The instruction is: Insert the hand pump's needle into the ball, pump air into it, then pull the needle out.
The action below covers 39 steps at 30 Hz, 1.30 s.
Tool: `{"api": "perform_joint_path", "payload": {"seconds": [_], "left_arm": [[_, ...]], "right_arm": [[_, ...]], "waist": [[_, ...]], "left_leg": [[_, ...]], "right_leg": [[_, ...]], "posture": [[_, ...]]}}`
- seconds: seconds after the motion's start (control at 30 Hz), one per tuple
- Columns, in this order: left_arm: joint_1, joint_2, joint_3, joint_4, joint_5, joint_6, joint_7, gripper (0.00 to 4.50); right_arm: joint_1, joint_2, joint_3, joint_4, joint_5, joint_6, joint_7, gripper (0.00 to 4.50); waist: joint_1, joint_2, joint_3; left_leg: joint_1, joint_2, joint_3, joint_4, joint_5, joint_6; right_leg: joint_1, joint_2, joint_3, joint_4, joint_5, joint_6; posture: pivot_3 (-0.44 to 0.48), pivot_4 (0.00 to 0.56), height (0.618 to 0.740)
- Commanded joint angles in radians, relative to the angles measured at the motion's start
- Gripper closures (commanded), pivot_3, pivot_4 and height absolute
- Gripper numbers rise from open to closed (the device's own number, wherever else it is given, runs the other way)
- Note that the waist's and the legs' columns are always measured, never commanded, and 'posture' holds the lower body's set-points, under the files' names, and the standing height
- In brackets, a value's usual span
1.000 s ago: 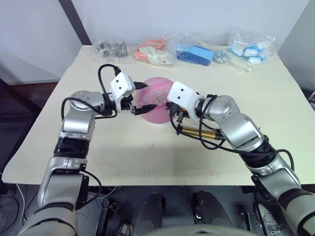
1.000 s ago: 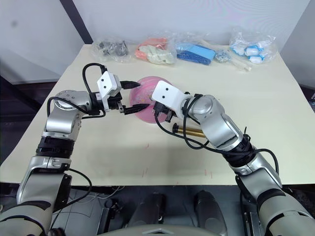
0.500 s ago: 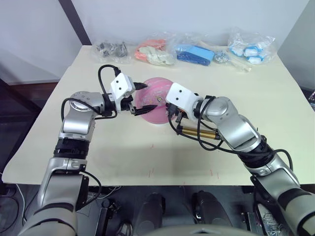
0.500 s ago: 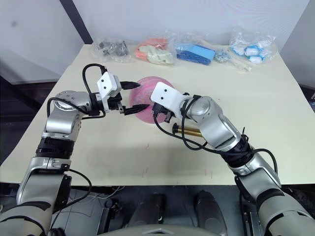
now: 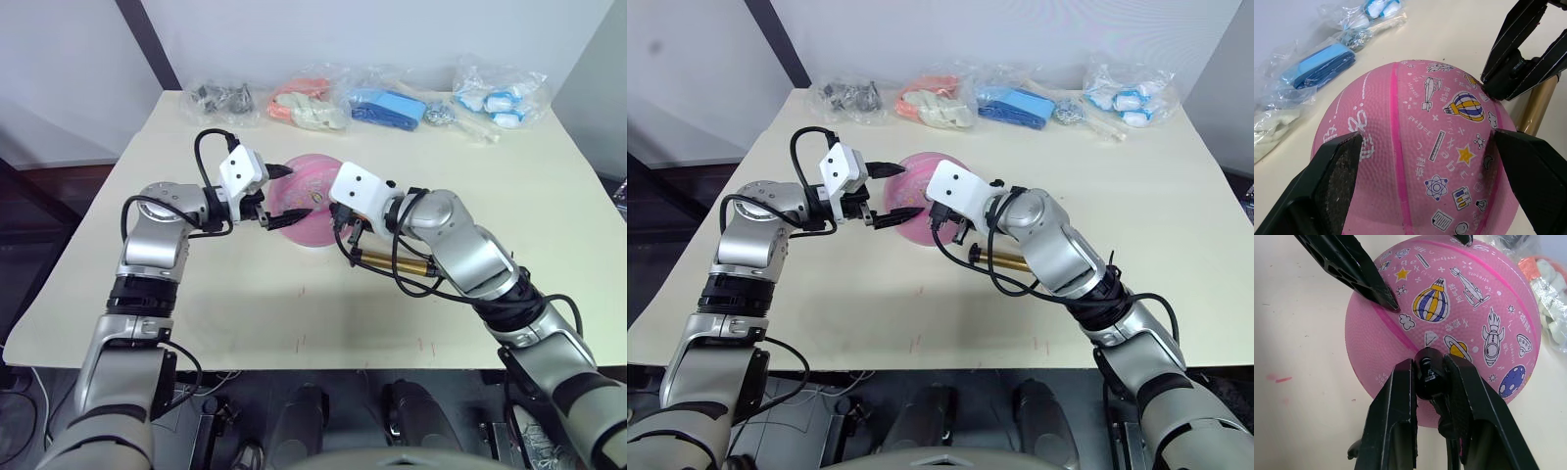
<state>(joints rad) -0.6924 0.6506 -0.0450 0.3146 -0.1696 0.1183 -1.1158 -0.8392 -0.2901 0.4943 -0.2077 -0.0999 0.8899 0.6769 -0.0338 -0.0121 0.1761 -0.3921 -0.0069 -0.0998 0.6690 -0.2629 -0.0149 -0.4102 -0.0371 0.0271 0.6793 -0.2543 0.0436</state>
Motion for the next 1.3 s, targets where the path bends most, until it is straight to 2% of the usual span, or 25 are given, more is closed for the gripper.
{"api": "perform_joint_path", "payload": {"seconds": [0.03, 0.27, 0.73, 1.3], "left_arm": [[0.025, -0.015, -0.052, 0.016, 0.036, 0.029, 0.004, 0.00], [0.029, -0.020, -0.064, 0.028, 0.065, 0.033, 0.030, 0.00], [0.017, -0.023, -0.079, 0.069, 0.091, 0.017, 0.049, 0.00], [-0.003, -0.017, -0.118, 0.130, 0.130, -0.002, 0.079, 0.00]], "right_arm": [[-0.028, -0.002, 0.018, -0.062, -0.011, -0.008, -0.001, 4.15], [-0.036, -0.013, 0.057, -0.135, -0.034, 0.050, -0.002, 4.15], [-0.051, -0.022, 0.059, -0.274, -0.012, 0.221, 0.001, 4.15], [-0.064, -0.033, 0.066, -0.341, 0.021, 0.298, -0.031, 4.15]], "waist": [[0.000, 0.000, 0.000], [0.003, 0.000, 0.000], [0.022, 0.000, 0.000], [0.022, 0.000, 0.000]], "left_leg": [[0.000, 0.000, 0.000, 0.000, 0.000, 0.000], [0.000, 0.000, 0.000, 0.000, 0.000, 0.000], [-0.003, -0.004, -0.003, 0.000, 0.000, 0.000], [-0.005, -0.008, -0.008, 0.000, 0.000, 0.000]], "right_leg": [[0.000, 0.000, 0.000, 0.000, 0.000, 0.000], [0.000, 0.000, 0.000, 0.000, 0.000, 0.000], [0.000, -0.004, -0.003, -0.002, 0.000, 0.000], [0.000, -0.008, -0.008, -0.002, -0.001, 0.001]], "posture": [[0.000, 0.150, 0.740], [0.000, 0.150, 0.740], [0.000, 0.150, 0.740], [0.000, 0.150, 0.740]]}}
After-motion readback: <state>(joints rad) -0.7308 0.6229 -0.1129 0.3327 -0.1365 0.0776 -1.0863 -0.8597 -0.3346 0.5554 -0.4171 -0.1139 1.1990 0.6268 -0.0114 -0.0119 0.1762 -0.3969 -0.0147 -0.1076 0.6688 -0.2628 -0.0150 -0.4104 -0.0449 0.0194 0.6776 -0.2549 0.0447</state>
